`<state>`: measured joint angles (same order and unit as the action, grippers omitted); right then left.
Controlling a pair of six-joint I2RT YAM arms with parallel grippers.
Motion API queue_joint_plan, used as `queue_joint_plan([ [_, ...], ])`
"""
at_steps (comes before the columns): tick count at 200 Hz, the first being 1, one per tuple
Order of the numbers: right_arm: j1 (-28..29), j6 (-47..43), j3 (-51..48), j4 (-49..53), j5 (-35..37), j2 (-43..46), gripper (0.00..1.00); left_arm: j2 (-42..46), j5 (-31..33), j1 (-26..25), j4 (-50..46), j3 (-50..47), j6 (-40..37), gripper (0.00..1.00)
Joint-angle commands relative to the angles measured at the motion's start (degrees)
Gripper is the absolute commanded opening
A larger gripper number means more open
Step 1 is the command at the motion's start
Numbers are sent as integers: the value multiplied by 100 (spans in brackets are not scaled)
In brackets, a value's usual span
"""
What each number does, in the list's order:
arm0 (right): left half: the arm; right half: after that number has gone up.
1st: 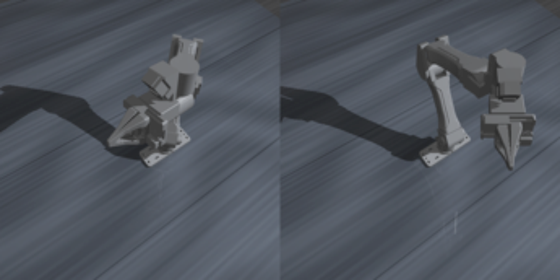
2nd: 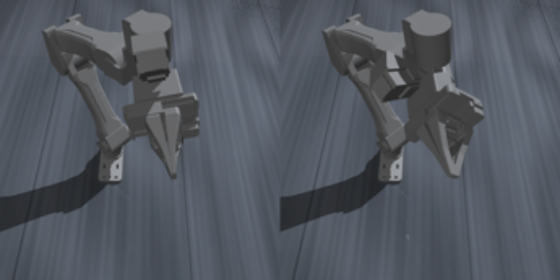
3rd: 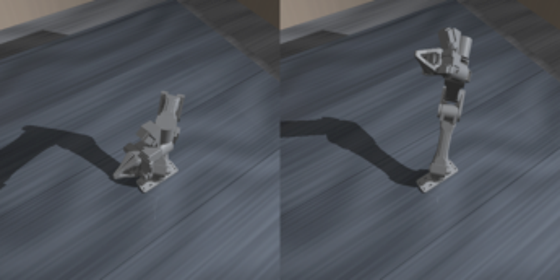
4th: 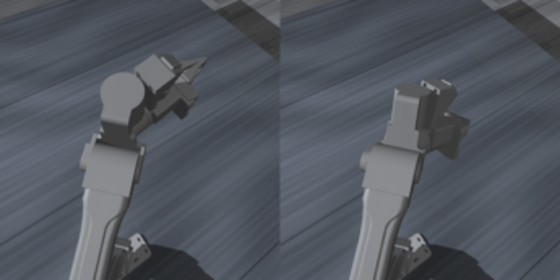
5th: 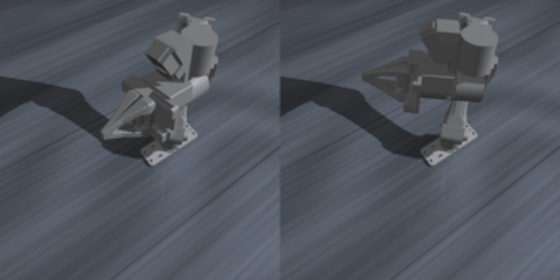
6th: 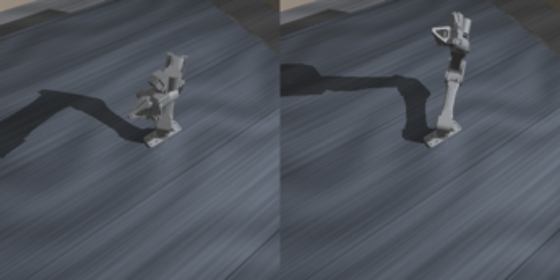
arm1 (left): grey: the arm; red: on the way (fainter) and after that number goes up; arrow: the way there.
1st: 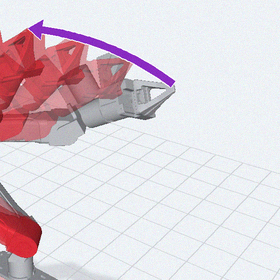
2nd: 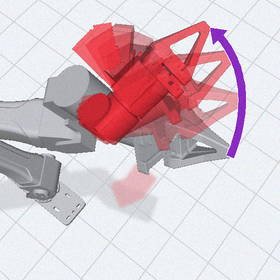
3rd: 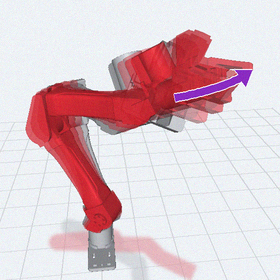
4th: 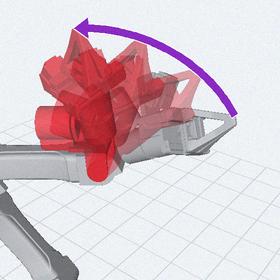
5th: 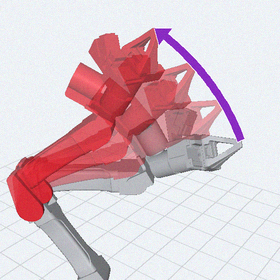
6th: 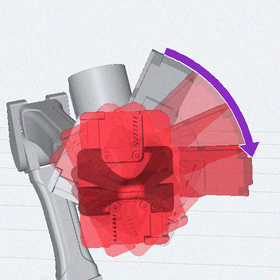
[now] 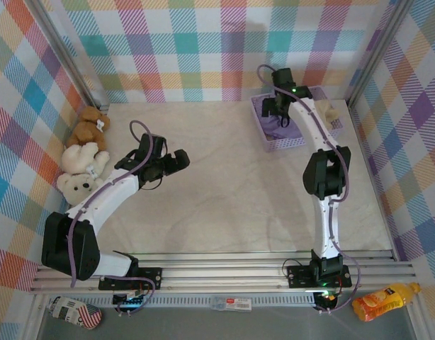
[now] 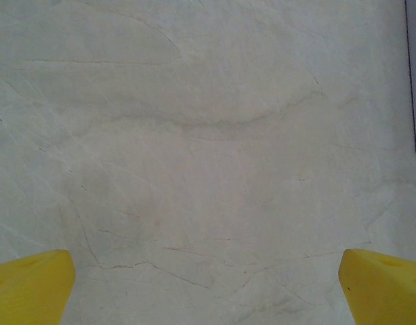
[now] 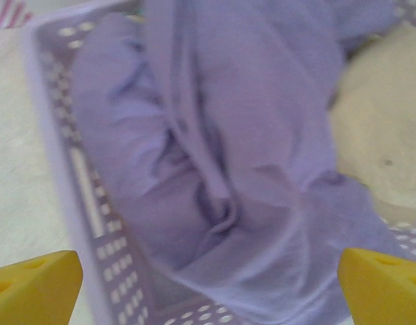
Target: Fold and stack the mixed laundry pile
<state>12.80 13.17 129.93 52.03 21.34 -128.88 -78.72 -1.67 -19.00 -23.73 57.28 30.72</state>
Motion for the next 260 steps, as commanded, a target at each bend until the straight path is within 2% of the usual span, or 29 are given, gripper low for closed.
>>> queue_joint_plan([
  [1, -285, 863, -151, 351, 157, -139, 97, -152, -179, -67, -71, 253, 83, 100],
  [19, -429, 999, -183, 248, -174, -328, 95, -223, -195, -116, -86, 306, 100, 100],
  [32, -471, 905, -137, 108, -550, -478, 85, -253, -201, -147, -121, 320, 110, 100],
  [43, -471, 861, -105, 15, -699, -555, 71, -266, -200, -167, -159, 319, 117, 100],
  [78, -549, 861, 167, 19, -886, -468, 0, -233, -98, -185, -240, 315, 155, 100],
  [110, -572, 641, 178, -116, -1278, 243, 0, -177, 159, -184, -294, 410, 232, 100],
  [162, -317, 690, 603, -496, -3204, 1770, 0, -424, 311, -102, -439, 908, 224, 100],
  [214, 331, 1215, 922, -1263, -4612, 2619, 0, -714, 224, 331, -606, 1316, 289, 100],
  [238, 654, 1435, 700, -1738, -5230, 2858, 0, -633, 220, 607, -681, 1266, 401, 100],
  [260, 841, 1833, -213, -2450, -5568, 3002, 0, -482, 338, 862, -818, 1118, 504, 100],
])
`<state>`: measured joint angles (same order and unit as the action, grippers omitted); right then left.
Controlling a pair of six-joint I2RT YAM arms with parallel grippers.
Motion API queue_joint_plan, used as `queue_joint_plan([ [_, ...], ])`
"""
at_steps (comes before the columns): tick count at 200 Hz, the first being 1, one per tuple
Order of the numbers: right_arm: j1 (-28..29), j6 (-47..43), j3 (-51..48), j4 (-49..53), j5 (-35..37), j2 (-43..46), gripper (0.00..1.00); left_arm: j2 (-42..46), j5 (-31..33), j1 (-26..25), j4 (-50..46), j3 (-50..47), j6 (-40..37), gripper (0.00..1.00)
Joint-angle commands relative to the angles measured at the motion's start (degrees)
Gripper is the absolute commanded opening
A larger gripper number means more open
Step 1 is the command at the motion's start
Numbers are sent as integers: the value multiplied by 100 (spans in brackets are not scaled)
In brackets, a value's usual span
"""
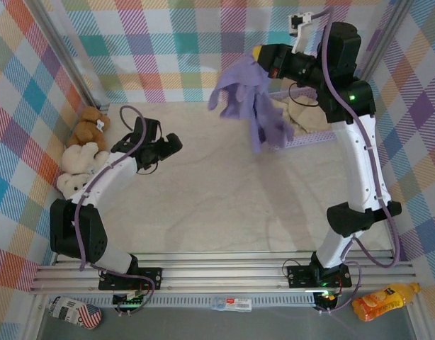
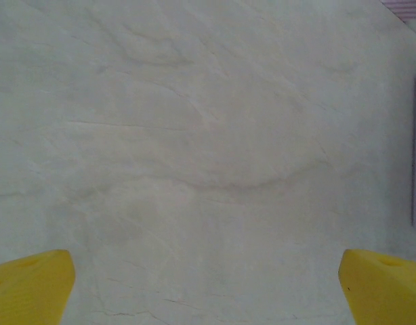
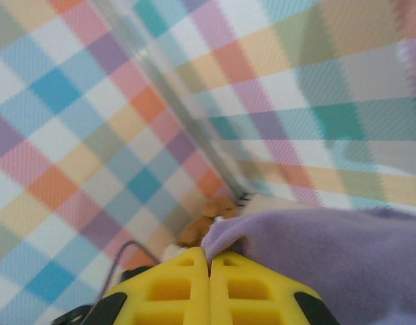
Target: Fold and stack the mixed laundry pile
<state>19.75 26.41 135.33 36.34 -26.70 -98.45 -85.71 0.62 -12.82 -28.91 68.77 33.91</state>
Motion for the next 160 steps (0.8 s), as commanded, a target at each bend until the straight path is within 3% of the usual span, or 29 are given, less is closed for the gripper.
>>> queue_joint_plan([
  [1, 149, 537, -797, -903, -779, -41, 0, 229, 120, 257, -313, -36, 194, 100],
  [12, 186, 852, -1346, -1090, -858, -102, 0, 327, 238, 363, -437, -98, 246, 100],
  [34, 308, 909, -2442, -1067, -599, -426, 31, 553, 379, 444, -536, -292, 217, 100],
  [47, 311, 728, -2833, -705, -232, -698, 57, 686, 373, 444, -562, -417, 180, 100],
  [57, 310, 484, -3093, -405, 348, -828, 67, 793, 370, 445, -583, -526, 160, 100],
  [81, 311, 195, -3926, -72, 1544, -753, 71, 1069, 157, 425, -483, -854, 87, 100],
  [101, 382, 4, -4640, 112, 1675, -374, 73, 1277, -344, 248, -87, -1198, -194, 100],
  [129, 604, -49, -5805, 328, 1900, 302, 72, 1128, -528, -306, 61, -1399, -623, 99],
  [160, 1500, -62, -6773, 563, 2142, 749, 71, 666, -425, -605, -271, -1573, -680, 96],
])
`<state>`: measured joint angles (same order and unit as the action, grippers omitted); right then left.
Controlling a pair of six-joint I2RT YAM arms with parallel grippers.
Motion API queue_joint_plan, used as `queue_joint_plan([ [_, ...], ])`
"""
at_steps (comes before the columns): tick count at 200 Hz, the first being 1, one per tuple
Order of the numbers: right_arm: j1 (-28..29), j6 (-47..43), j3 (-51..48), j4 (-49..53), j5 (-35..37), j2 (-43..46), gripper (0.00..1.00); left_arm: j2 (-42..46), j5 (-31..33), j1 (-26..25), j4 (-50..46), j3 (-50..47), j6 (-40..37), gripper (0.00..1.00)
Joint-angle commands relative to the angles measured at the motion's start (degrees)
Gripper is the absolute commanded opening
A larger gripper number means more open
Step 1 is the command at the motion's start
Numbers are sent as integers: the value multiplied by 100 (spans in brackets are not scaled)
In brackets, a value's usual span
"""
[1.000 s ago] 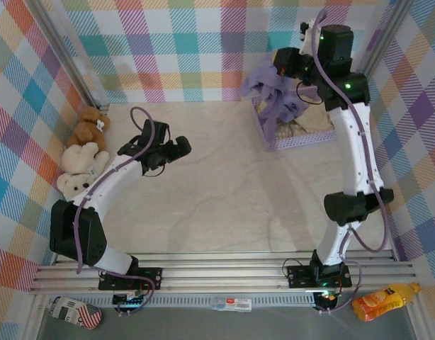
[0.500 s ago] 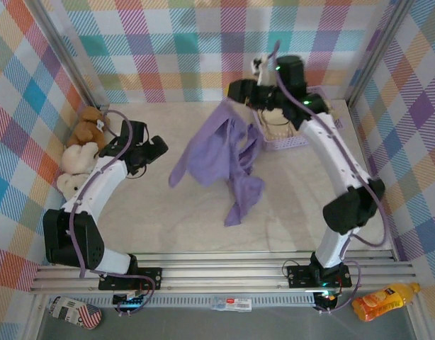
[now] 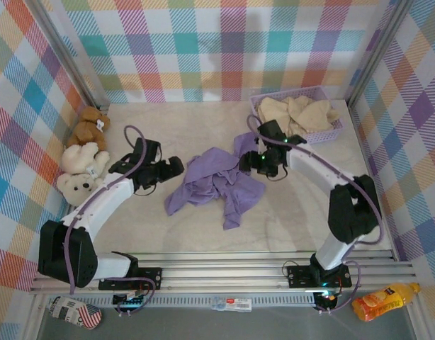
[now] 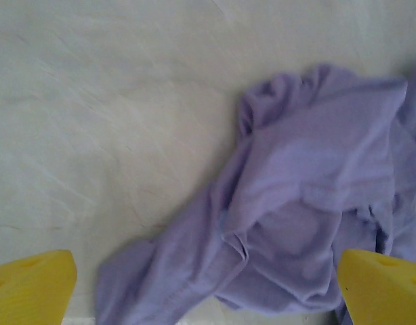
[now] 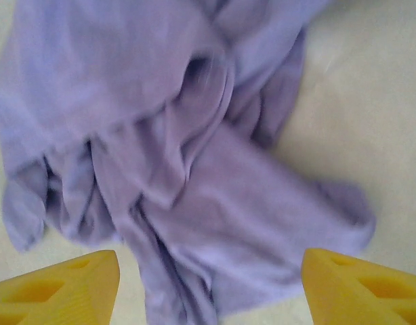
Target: Fold and stack the mixed laundry pile
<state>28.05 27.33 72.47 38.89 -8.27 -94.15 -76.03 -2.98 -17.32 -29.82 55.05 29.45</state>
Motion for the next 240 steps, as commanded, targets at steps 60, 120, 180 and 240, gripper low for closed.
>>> queue_joint_plan([
  [60, 1893, 44, -454, -123, 574, -566, 70, -747, 329, -209, -144, -744, -210, 77],
  [120, 1923, 252, -250, 88, 1029, -711, 0, -1353, 162, -237, 389, -708, 142, 28],
  [180, 1521, -36, 510, 862, 1766, 176, 0, -840, 233, -230, -140, 82, 103, 0],
  [240, 762, -1094, 3282, 1346, 1445, 484, 0, -271, 578, 81, -858, 2516, -502, 0],
])
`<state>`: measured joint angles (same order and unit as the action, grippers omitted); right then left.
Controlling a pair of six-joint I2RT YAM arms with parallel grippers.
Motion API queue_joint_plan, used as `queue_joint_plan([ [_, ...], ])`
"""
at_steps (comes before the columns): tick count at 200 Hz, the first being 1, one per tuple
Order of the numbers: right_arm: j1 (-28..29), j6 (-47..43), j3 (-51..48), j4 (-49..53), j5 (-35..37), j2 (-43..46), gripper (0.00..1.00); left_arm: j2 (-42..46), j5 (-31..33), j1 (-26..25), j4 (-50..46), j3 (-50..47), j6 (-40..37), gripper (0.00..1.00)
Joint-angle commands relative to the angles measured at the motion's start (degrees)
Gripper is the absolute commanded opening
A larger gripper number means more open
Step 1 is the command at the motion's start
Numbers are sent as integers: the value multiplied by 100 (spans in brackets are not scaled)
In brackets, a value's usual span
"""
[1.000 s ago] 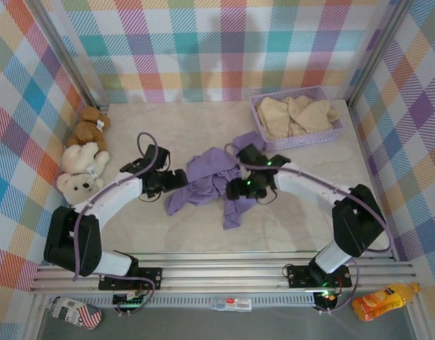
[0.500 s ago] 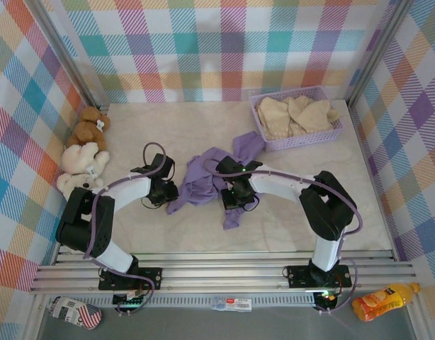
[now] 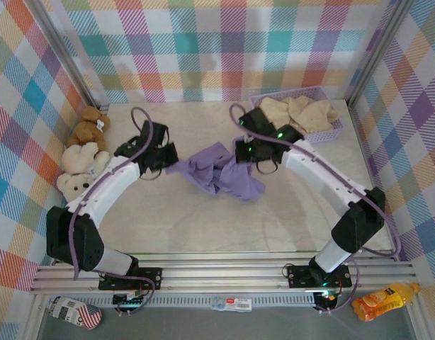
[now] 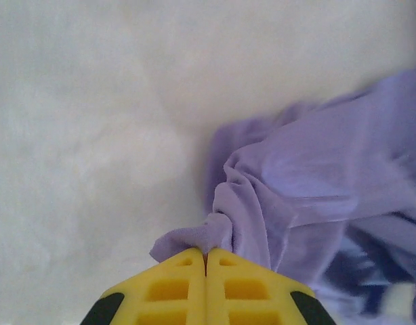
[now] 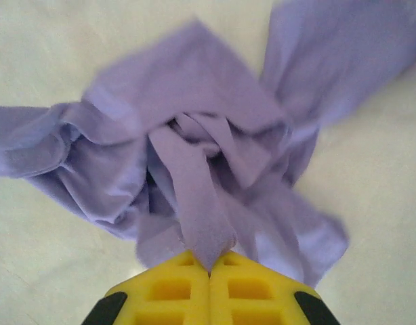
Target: Fold and stack the mixed laundry pile
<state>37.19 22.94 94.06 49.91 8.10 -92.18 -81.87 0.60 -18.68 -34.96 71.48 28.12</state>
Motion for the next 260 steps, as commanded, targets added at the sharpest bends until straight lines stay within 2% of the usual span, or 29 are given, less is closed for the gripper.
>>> queue_joint_plan([
  [1, -156, -679, 1189, 246, -216, 283, 0, 316, 225, 233, -349, 910, -378, 0],
  [42, -305, -1176, 3879, 633, -577, -209, 0, 110, -136, 1296, -441, 2629, -440, 0],
  [65, -500, -1161, 4563, 584, -581, -21, 0, 169, -314, 1726, -500, 3189, -472, 0],
  [88, -737, -1087, 4046, 114, -608, 691, 0, 334, -157, 1933, -686, 3459, -691, 0],
  [112, -1024, -1001, 3260, -406, -566, 1313, 0, 536, -192, 2211, -612, 3538, -572, 0],
  [155, -1096, -958, 2945, -475, -468, 1524, 0, 570, -677, 2246, -535, 4004, -466, 0],
  [190, -1133, -781, 2397, -766, -513, 1399, 0, 430, -566, 2246, -340, 3982, -444, 0],
  [211, -1268, -547, 2177, -822, -197, 930, 0, -160, -608, 2246, -193, 3879, -358, 0],
  [242, -1641, -85, 1914, -717, 565, -108, 0, -1702, -375, 2237, -130, 4012, -220, 0],
  [260, -1825, -17, 1627, -1083, 468, -707, 0, -2746, -475, 2207, -518, 4584, -221, 0],
])
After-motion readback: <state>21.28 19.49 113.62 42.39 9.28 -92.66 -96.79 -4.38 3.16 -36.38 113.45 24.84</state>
